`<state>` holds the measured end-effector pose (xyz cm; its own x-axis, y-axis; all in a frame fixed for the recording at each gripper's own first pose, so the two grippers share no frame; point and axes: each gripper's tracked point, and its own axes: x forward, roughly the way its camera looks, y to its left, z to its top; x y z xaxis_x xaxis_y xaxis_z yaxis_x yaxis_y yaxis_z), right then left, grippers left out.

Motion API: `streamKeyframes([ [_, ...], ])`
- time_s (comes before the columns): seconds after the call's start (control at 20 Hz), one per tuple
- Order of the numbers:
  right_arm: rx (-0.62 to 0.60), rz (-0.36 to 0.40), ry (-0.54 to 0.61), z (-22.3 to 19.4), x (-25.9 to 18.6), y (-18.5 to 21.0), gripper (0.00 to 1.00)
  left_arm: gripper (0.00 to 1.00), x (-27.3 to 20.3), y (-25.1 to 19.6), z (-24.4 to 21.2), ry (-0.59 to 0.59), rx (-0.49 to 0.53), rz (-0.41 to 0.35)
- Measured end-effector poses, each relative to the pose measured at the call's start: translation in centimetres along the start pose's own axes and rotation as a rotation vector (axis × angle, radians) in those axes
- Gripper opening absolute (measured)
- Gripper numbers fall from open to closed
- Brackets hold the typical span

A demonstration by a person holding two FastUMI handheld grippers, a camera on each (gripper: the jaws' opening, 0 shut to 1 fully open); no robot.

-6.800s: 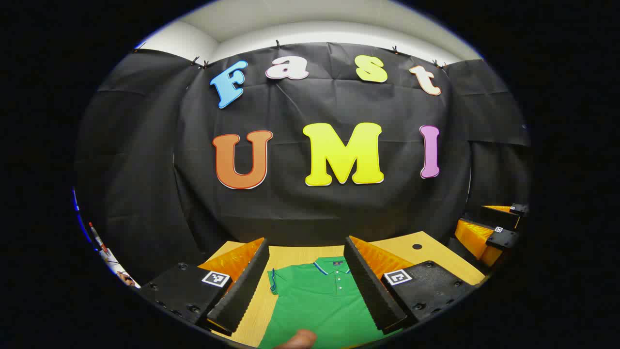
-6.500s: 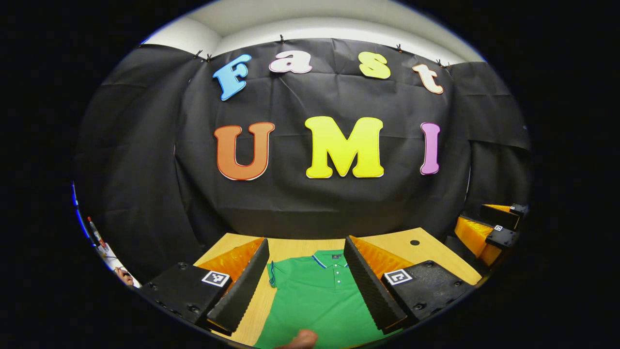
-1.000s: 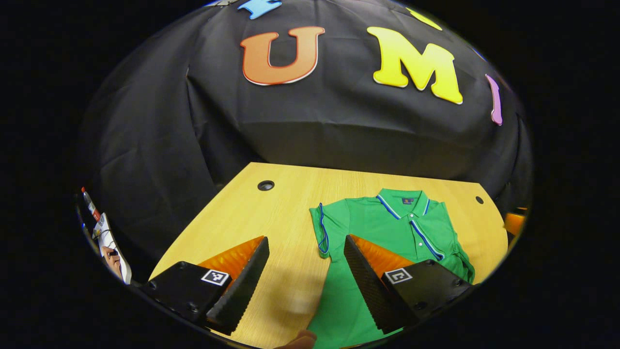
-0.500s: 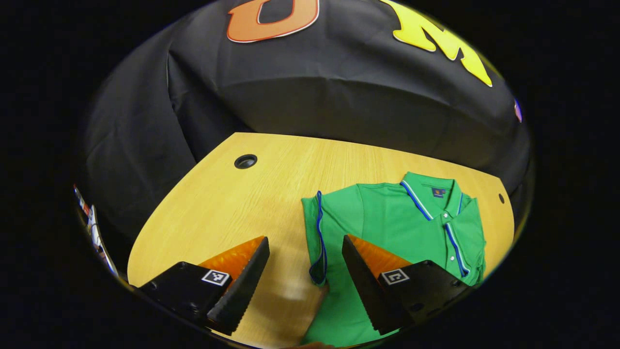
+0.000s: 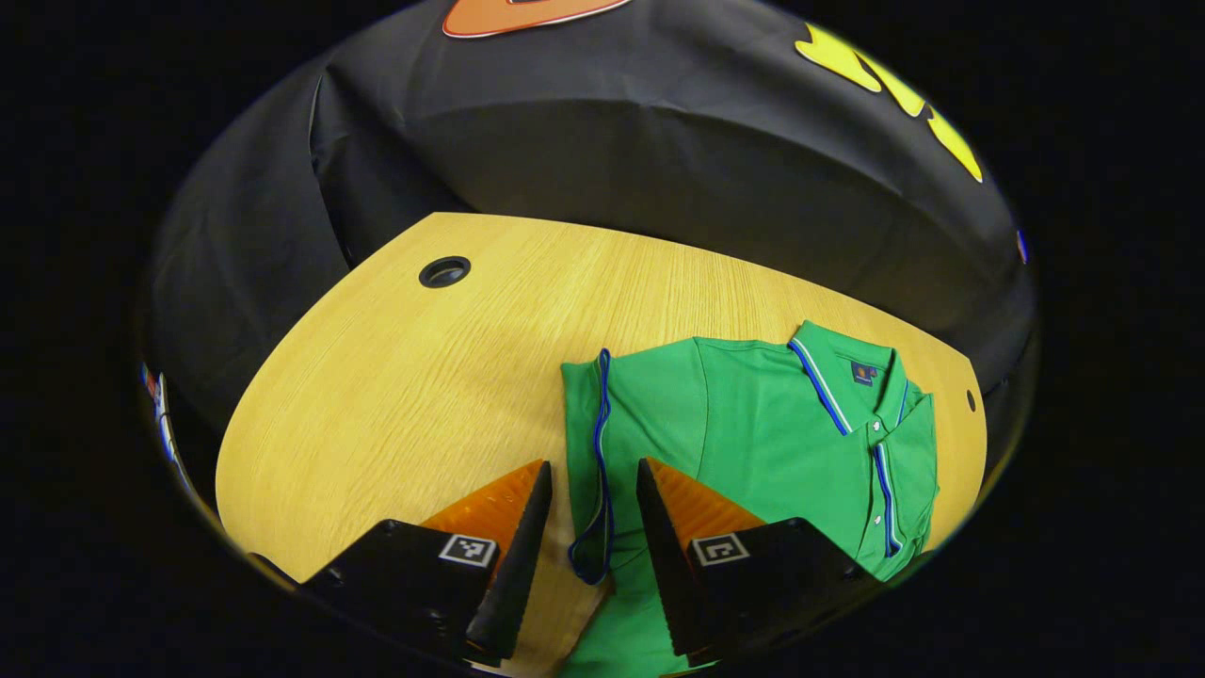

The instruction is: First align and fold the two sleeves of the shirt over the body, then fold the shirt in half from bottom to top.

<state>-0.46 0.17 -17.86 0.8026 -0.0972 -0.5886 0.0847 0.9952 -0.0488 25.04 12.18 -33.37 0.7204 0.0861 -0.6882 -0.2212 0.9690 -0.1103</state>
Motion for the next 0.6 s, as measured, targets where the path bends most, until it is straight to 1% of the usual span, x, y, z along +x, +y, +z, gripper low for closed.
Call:
streamKeyframes([
  [0.05,0.007,0.004,0.007,-0.2,-0.1,0.1,0.96,0.57,0.1,0.2,0.1,0.002,0.022,0.013],
  [0.1,0.018,0.008,0.009,-0.1,0.0,0.2,0.93,0.53,0.2,0.0,0.1,0.009,0.041,0.014],
  [0.15,0.023,0.011,0.005,0.1,0.0,0.3,0.93,0.38,0.3,-0.8,-0.3,0.024,0.056,-0.004],
  [0.2,0.023,0.013,-0.003,0.5,0.1,0.2,0.93,0.41,0.5,-1.3,-0.7,0.044,0.064,-0.020],
  [0.25,0.019,0.013,-0.008,0.6,0.2,0.2,0.93,0.35,0.6,-1.2,-0.9,0.058,0.069,-0.019],
  [0.35,0.017,0.014,-0.008,0.9,0.2,0.1,0.93,0.27,0.8,-0.8,-0.6,0.044,0.083,-0.001],
  [0.4,0.016,0.014,-0.005,0.9,0.3,0.0,0.93,0.21,0.9,-0.5,-0.6,0.046,0.087,0.010],
  [0.45,0.015,0.016,-0.004,1.0,0.4,-0.1,0.93,0.08,0.8,-0.6,-0.6,0.047,0.088,0.009],
  [0.6,0.023,0.015,0.000,1.1,0.9,-0.4,0.93,0.05,0.7,-0.5,-0.7,0.062,0.113,0.003],
])
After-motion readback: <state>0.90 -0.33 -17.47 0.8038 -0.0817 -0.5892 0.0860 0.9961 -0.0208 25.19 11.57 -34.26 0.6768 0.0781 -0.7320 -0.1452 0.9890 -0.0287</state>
